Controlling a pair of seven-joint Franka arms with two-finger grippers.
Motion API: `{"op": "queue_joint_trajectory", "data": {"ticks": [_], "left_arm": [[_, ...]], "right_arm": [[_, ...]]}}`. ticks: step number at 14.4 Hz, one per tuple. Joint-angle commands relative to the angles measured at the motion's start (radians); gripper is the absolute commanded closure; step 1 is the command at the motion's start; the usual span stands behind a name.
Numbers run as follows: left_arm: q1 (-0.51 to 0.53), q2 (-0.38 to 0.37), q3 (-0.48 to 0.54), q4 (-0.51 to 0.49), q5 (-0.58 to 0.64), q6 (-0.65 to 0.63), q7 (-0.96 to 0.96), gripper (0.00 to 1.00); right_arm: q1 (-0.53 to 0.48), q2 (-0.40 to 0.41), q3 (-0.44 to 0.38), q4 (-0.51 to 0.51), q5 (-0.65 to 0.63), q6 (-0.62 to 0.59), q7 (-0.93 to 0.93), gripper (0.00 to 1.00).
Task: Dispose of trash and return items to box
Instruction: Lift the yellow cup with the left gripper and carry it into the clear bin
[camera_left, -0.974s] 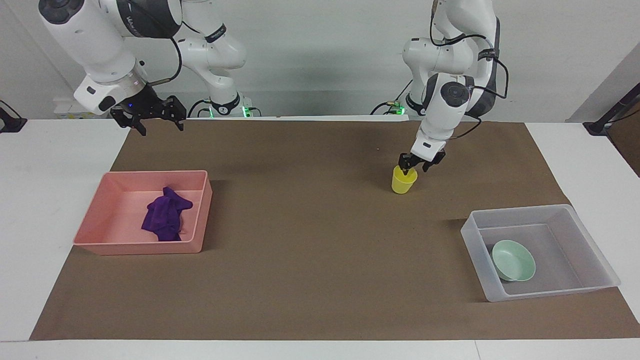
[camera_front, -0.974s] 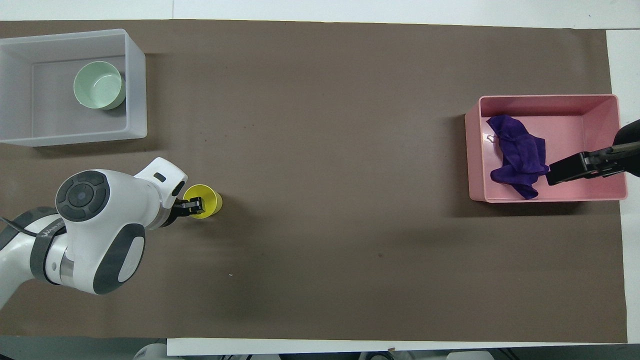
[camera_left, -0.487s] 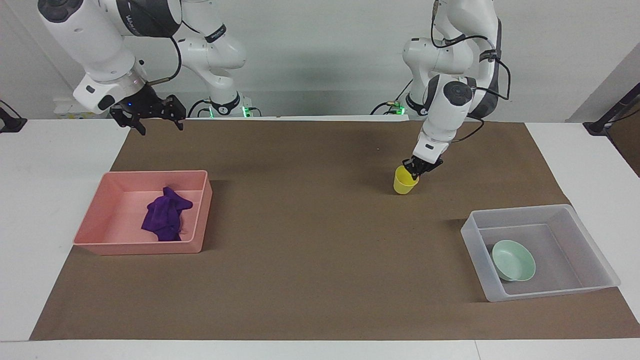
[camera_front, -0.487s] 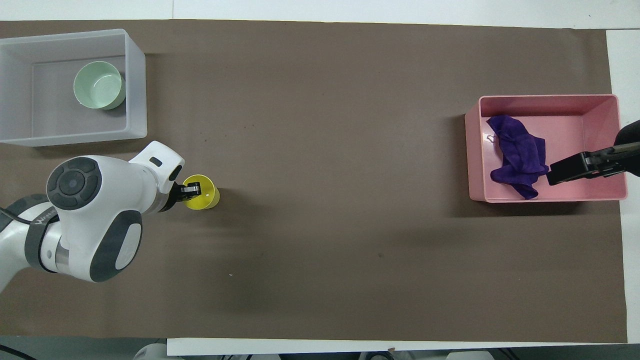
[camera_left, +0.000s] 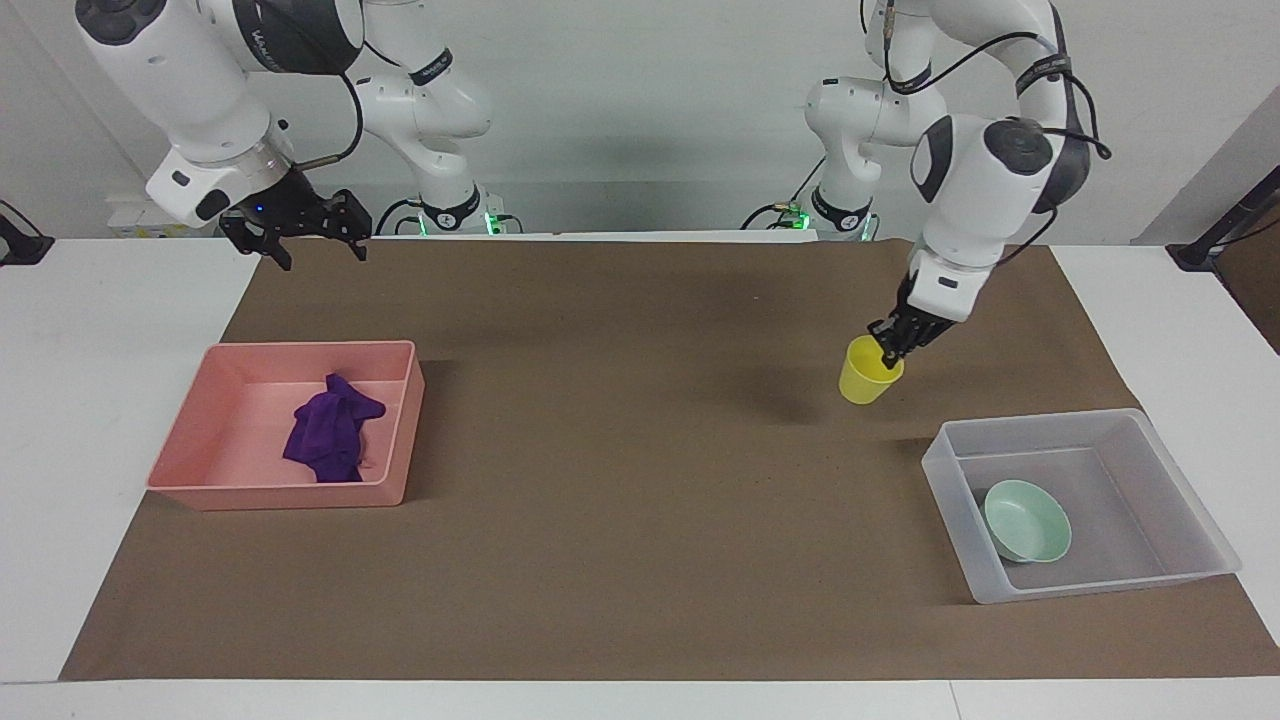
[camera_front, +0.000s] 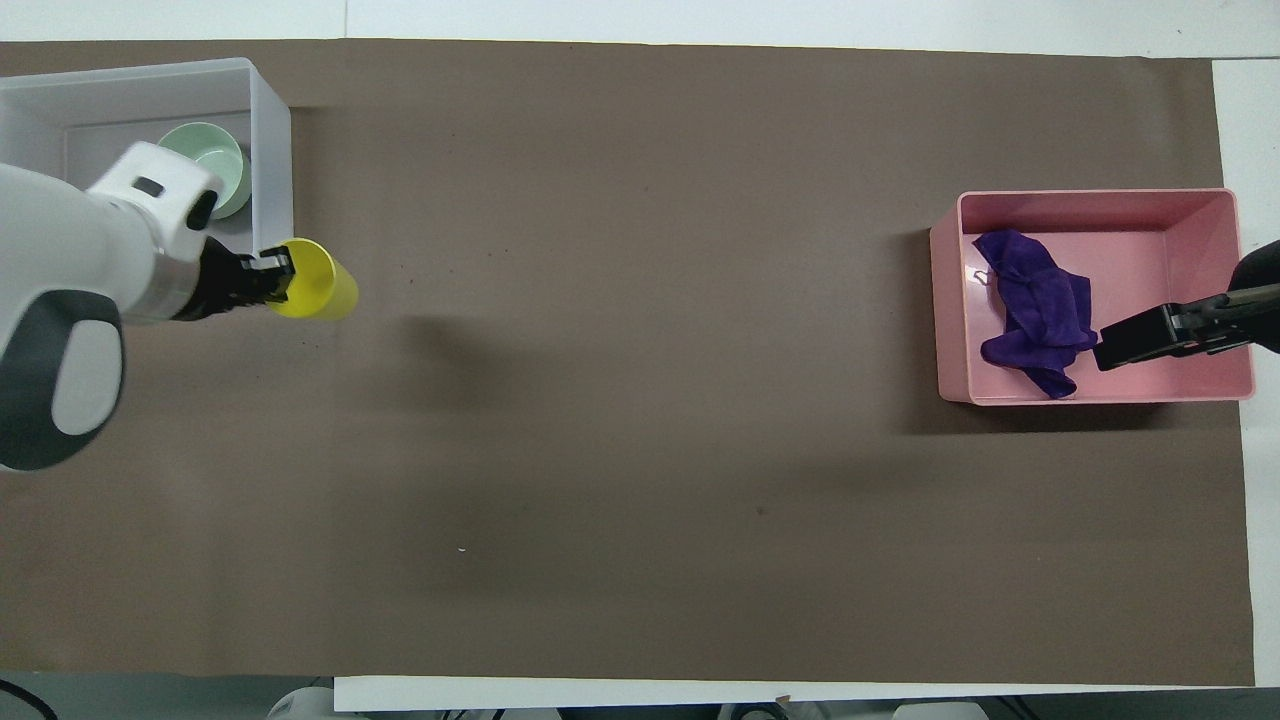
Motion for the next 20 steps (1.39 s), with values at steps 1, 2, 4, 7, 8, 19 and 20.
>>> {"op": "queue_joint_trajectory", "data": {"ticks": [1, 2, 4, 7, 8, 19, 20], "left_arm": [[0.087, 0.136, -0.001, 0.196, 0.022, -0.037, 0.013, 1.00], [0.115, 0.173, 0.000, 0.239, 0.022, -0.033, 0.042, 1.00], [0.159, 0.231, 0.002, 0.275, 0.061, 0.009, 0.096, 1.00], [0.221, 0.306, 0.002, 0.290, 0.077, 0.109, 0.102, 1.00], [0.224, 0.329, 0.002, 0.287, 0.074, 0.135, 0.104, 1.00], [0.247, 0.339, 0.000, 0.286, 0.074, 0.064, 0.220, 0.00], [0.245, 0.298, -0.007, 0.293, 0.074, -0.001, 0.220, 0.00]], "right_arm": [[-0.014, -0.007, 0.005, 0.004, 0.006, -0.005, 0.011, 0.01], [-0.014, -0.007, 0.005, 0.004, 0.006, -0.004, 0.014, 0.01], [-0.009, -0.007, 0.005, 0.004, 0.006, -0.001, 0.022, 0.01], [-0.006, -0.007, 0.008, 0.001, 0.006, 0.022, 0.020, 0.01], [-0.006, -0.007, 0.008, -0.001, 0.006, 0.025, 0.020, 0.01], [0.007, -0.009, 0.008, -0.007, 0.007, 0.033, 0.014, 0.01], [0.018, -0.013, 0.008, -0.007, 0.007, 0.033, 0.012, 0.01]]}}
